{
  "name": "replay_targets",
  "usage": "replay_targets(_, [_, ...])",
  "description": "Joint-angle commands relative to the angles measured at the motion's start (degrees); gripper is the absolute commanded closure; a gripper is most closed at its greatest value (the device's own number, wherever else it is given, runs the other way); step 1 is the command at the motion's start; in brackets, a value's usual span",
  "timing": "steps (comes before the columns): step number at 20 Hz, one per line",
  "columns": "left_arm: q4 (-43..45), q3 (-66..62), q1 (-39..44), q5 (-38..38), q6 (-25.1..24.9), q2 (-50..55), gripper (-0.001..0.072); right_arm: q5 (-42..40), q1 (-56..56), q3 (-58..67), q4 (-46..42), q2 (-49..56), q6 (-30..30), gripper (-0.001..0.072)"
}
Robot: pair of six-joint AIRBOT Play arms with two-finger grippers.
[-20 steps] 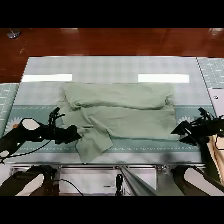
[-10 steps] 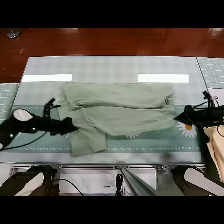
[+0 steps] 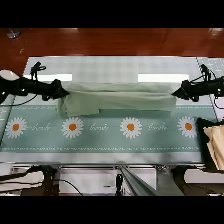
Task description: Fold the shirts.
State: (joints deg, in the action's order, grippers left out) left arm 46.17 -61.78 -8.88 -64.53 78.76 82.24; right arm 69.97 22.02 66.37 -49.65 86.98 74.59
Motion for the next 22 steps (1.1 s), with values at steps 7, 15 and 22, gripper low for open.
replay_targets(7, [0.09, -28.22, 0.81, -8.61, 5.99, 24.79, 0.0674, -4.22, -3.65, 13.92, 3.76, 15.52, 2.03, 0.0693])
replay_targets(15, [1.31, -35.85, -0.48, -12.63, 6.67, 27.02, 0.0008, -0.72, -1.73, 16.50, 5.57, 15.76, 0.52, 0.0089])
replay_targets(22, [31.50, -33.51, -10.56, -24.98, 13.55, 15.28, 0.0009, 10.49, 7.87, 15.89, -6.03, 13.68, 1.73, 0.0089])
